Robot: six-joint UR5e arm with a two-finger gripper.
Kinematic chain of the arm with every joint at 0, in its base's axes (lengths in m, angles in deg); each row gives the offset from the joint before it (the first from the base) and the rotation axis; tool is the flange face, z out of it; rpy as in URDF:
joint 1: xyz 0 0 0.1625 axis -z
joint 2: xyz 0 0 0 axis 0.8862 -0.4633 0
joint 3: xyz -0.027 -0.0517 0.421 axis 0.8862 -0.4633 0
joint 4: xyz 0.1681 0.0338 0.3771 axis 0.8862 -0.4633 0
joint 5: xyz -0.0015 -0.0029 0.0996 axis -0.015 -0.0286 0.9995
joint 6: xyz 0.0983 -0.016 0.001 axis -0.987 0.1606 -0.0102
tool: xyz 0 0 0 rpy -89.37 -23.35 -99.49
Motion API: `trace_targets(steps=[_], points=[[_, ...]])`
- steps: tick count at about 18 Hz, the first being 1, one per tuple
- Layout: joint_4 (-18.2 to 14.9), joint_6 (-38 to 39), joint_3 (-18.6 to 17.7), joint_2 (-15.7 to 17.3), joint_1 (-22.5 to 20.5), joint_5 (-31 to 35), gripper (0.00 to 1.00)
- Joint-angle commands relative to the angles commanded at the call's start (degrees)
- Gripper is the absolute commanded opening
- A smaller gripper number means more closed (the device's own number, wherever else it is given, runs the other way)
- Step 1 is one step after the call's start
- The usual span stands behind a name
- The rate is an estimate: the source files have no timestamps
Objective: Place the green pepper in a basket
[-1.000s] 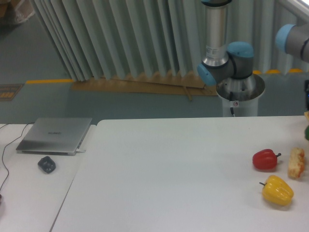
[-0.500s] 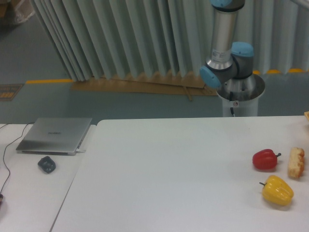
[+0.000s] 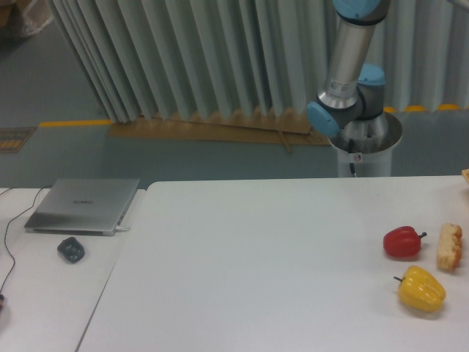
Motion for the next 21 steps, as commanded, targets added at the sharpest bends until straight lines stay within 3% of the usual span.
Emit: trace_targets(steps=[1, 3, 5, 8, 21], points=[[0.0, -0.71, 0.0, -0.18, 0.0, 0.0, 0.49], [0.0, -0.89, -0.09, -0.27, 0.09, 0.0, 0.62], [0.09, -0.89, -0.17, -0.35, 0.09, -0.09, 0.86], [0.0, -0.98, -0.18, -0.35, 0.09, -0.79, 0.99], [0.0, -1.07, 0.53, 0.09, 1.85, -1.49, 1.0]])
